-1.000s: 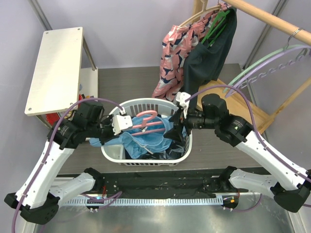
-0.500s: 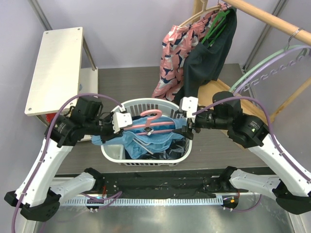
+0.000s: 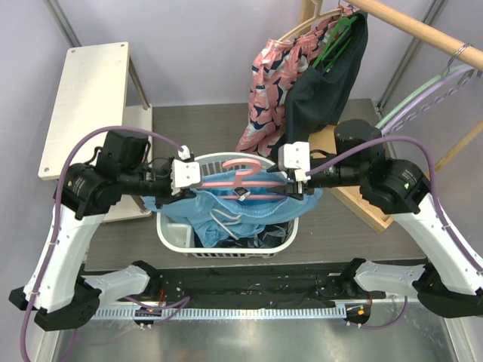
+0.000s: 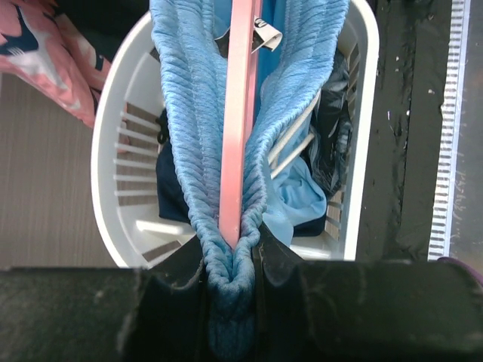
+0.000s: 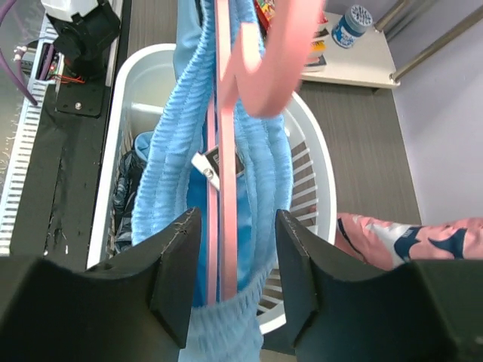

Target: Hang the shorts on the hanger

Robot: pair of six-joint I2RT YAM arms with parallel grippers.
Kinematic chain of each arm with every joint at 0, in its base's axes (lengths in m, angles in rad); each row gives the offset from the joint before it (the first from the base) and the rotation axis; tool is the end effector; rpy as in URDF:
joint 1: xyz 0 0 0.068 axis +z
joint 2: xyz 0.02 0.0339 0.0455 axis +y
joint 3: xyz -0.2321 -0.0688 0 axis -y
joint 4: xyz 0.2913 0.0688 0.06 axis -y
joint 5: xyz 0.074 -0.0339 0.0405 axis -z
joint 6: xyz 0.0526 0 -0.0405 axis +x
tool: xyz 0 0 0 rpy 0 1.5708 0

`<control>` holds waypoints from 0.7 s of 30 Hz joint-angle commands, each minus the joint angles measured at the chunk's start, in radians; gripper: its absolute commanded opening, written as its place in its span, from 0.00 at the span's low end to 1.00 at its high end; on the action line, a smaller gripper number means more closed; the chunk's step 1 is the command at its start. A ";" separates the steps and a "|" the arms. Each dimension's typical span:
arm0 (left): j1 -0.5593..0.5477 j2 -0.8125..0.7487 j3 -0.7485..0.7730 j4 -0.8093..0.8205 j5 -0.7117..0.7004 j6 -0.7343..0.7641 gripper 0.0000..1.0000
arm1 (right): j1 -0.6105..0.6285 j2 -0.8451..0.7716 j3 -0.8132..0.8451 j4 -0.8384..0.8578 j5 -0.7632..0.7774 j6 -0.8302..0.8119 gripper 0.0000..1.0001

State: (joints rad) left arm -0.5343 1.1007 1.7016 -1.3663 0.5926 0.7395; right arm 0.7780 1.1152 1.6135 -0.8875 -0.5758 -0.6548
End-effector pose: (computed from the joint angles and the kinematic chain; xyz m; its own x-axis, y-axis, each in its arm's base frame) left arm 0.1624 -0.1302 0.4531 0.0777 0.6035 -0.7935 0.9700 0.1381 0.2001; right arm 0.1611 0.1989 0.4690 0.3627 -0.3598 -0.8597 -0.9162 0.0312 -0.3996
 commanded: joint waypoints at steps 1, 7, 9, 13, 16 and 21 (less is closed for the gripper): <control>0.002 0.033 0.087 0.048 0.099 0.009 0.00 | 0.006 0.048 0.060 -0.132 -0.061 -0.043 0.44; 0.002 0.074 0.139 0.098 0.118 0.011 0.00 | 0.007 0.003 -0.010 -0.148 -0.065 0.061 0.32; 0.002 0.097 0.165 0.116 0.134 -0.006 0.00 | 0.007 -0.015 -0.020 -0.162 -0.059 0.110 0.26; 0.002 0.129 0.179 0.168 0.185 -0.054 0.00 | 0.007 -0.037 -0.040 -0.137 -0.010 0.207 0.27; 0.000 0.151 0.178 0.190 0.225 -0.075 0.00 | 0.007 -0.046 -0.073 -0.094 0.014 0.271 0.31; -0.009 0.166 0.176 0.208 0.243 -0.112 0.00 | 0.007 -0.066 -0.151 0.013 0.027 0.320 0.34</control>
State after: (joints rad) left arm -0.5400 1.2697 1.8305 -1.3334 0.7361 0.6991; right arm 0.7769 1.0512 1.5127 -0.9428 -0.5476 -0.4236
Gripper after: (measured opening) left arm 0.187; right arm 0.353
